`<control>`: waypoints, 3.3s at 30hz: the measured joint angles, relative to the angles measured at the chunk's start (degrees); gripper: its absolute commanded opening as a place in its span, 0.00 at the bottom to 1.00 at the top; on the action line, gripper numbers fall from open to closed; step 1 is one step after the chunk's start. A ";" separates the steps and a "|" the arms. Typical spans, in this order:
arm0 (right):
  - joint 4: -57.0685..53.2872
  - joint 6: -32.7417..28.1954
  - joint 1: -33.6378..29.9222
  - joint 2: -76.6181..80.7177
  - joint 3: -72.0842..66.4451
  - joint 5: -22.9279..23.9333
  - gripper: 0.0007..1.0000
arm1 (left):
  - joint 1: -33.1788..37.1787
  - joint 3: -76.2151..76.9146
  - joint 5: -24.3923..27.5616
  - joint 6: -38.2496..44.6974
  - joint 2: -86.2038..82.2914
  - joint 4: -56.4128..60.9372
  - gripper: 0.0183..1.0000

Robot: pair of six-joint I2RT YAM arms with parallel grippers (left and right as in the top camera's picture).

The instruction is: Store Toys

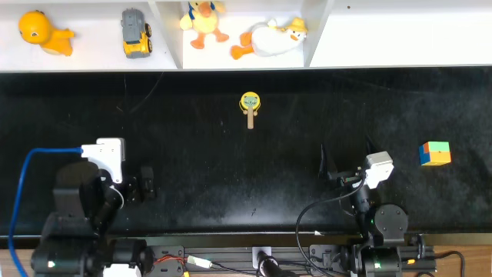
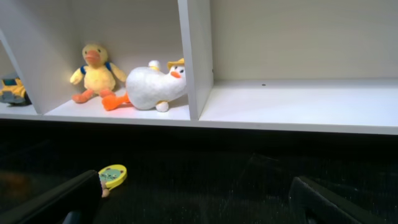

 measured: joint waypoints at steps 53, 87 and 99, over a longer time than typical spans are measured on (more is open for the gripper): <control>-0.02 0.02 0.00 0.00 0.00 -0.02 1.00 | -0.26 -41.07 -1.27 -0.07 -29.83 49.70 1.00; -1.97 21.00 0.00 0.07 1.01 -9.07 1.00 | -0.26 -41.07 -1.29 -0.20 -29.83 49.68 1.00; -36.22 14.88 0.04 20.94 33.16 -11.63 1.00 | -0.26 -41.09 -1.27 -0.20 -29.83 49.66 1.00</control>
